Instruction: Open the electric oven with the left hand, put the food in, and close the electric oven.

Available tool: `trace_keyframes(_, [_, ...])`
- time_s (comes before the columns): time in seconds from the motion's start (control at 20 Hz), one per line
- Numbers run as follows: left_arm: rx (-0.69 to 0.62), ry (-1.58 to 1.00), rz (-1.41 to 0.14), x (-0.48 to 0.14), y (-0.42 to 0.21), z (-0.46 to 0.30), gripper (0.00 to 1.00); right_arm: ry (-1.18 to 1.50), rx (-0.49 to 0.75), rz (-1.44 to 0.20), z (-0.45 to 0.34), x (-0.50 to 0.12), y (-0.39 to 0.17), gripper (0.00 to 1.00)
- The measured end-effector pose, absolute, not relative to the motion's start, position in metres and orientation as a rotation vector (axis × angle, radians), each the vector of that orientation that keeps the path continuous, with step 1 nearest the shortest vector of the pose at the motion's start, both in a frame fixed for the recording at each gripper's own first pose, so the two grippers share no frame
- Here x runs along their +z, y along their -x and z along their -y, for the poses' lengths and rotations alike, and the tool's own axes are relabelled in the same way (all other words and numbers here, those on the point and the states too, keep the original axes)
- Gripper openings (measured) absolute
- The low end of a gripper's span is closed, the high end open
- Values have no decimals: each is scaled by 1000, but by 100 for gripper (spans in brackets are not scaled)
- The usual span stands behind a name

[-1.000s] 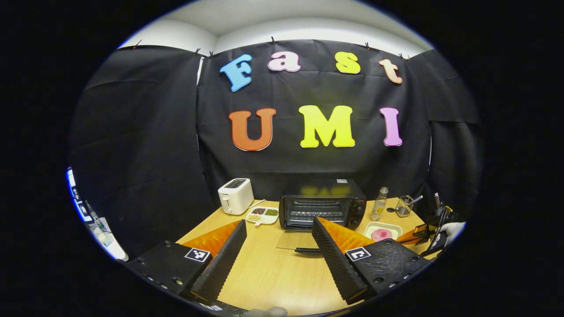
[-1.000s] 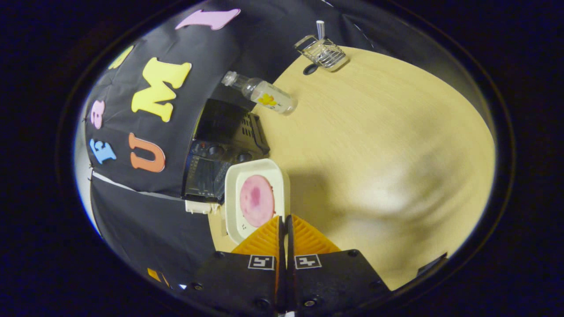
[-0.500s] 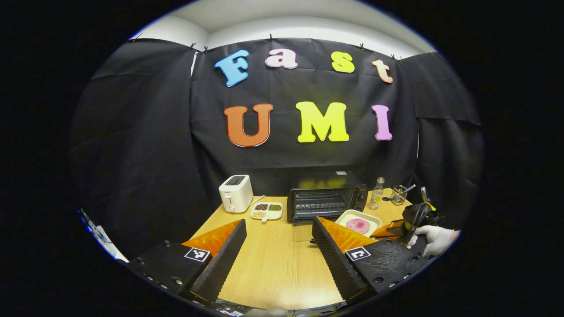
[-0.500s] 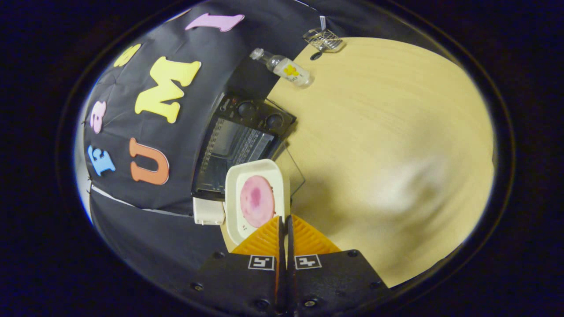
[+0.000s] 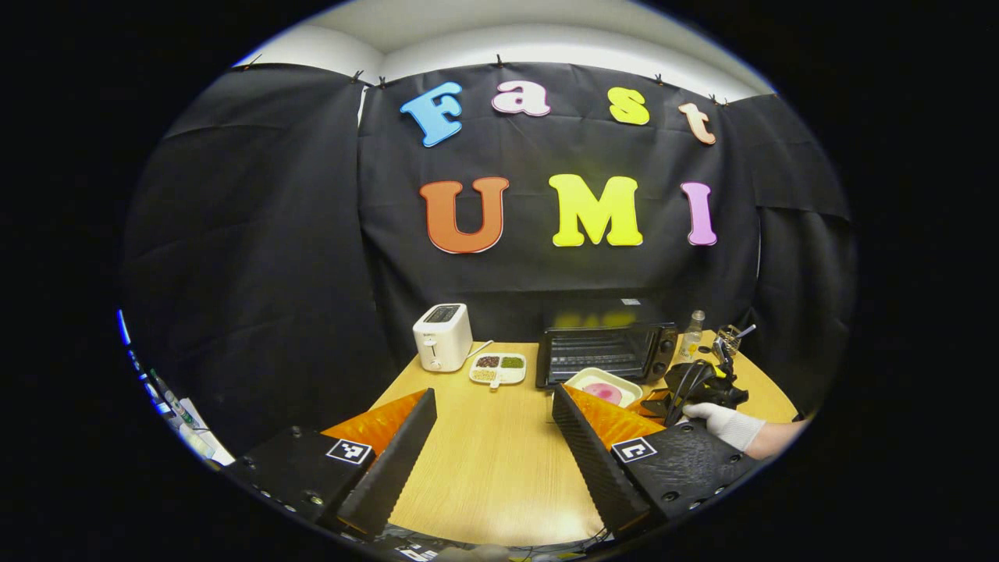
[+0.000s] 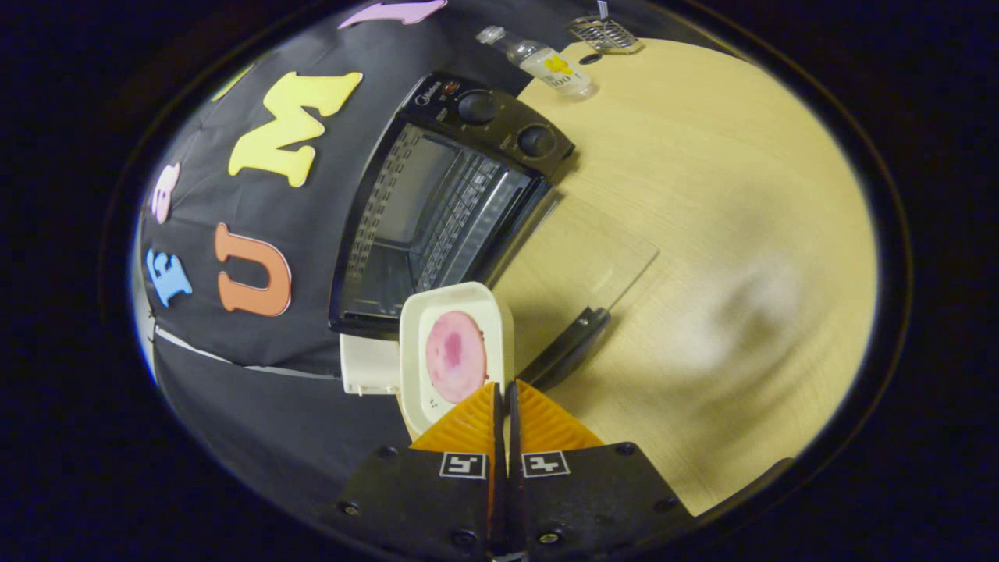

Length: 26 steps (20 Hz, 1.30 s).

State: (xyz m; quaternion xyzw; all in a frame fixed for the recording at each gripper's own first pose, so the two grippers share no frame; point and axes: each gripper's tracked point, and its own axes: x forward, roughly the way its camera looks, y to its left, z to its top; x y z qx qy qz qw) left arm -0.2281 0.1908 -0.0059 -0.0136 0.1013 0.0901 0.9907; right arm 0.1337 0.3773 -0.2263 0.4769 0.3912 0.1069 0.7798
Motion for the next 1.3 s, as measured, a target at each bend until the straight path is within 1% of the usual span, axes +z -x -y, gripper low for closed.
trace_keyframes(0.05, [191,27,-205,-6,226,-193,96,-1033,224,-847,-378,-226,-144,0])
trace_keyframes(0.15, [211,32,-209,-7,221,-197,96,-1043,208,-840,-375,-226,-168,0])
trace_keyframes(0.2, [222,35,-212,-9,218,-199,96,-1041,203,-838,-373,-226,-180,4])
trace_keyframes(0.3, [247,44,-224,-13,210,-200,96,-1020,203,-819,-369,-223,-206,4])
trace_keyframes(0.35, [260,49,-232,-15,205,-200,96,-1002,202,-799,-366,-221,-219,0])
trace_keyframes(0.45, [282,60,-244,-18,196,-200,96,-979,207,-764,-364,-216,-245,0])
trace_keyframes(0.5, [292,61,-250,-21,192,-200,96,-981,211,-755,-365,-215,-257,4])
trace_keyframes(0.55, [303,60,-257,-22,188,-201,96,-987,214,-745,-366,-213,-269,0])
trace_keyframes(0.6, [316,58,-265,-24,185,-202,100,-987,217,-728,-367,-211,-280,4])
trace_keyframes(0.65, [323,59,-271,-25,181,-202,96,-982,222,-699,-366,-207,-291,4])
trace_keyframes(0.7, [332,62,-276,-27,177,-202,96,-971,221,-678,-365,-206,-300,0])
trace_keyframes(0.75, [334,69,-280,-27,174,-201,96,-969,214,-663,-363,-204,-306,0])
trace_keyframes(0.8, [338,73,-277,-26,171,-199,96,-973,208,-649,-361,-203,-313,5])
trace_keyframes(0.85, [338,74,-269,-24,168,-198,96,-979,205,-642,-360,-203,-317,5])
trace_keyframes(0.9, [338,73,-264,-24,167,-197,96,-987,215,-636,-359,-202,-319,2])
trace_keyframes(0.95, [334,72,-261,-24,166,-194,96,-1019,238,-618,-360,-197,-320,6])
trace_keyframes(1.05, [327,65,-265,-26,166,-192,96,-1084,282,-585,-362,-184,-321,6])
trace_keyframes(1.1, [321,64,-265,-26,167,-191,96,-1090,291,-582,-361,-182,-317,16])
trace_keyframes(1.15, [314,64,-261,-24,168,-189,96,-1090,296,-579,-359,-180,-315,23])
trace_keyframes(1.2, [307,62,-254,-22,170,-188,96,-1089,301,-576,-357,-175,-311,41])
trace_keyframes(1.25, [299,60,-247,-21,170,-187,96,-1082,308,-572,-355,-171,-306,34])
trace_keyframes(1.3, [291,60,-243,-20,171,-186,88,-1069,307,-567,-351,-167,-300,40])
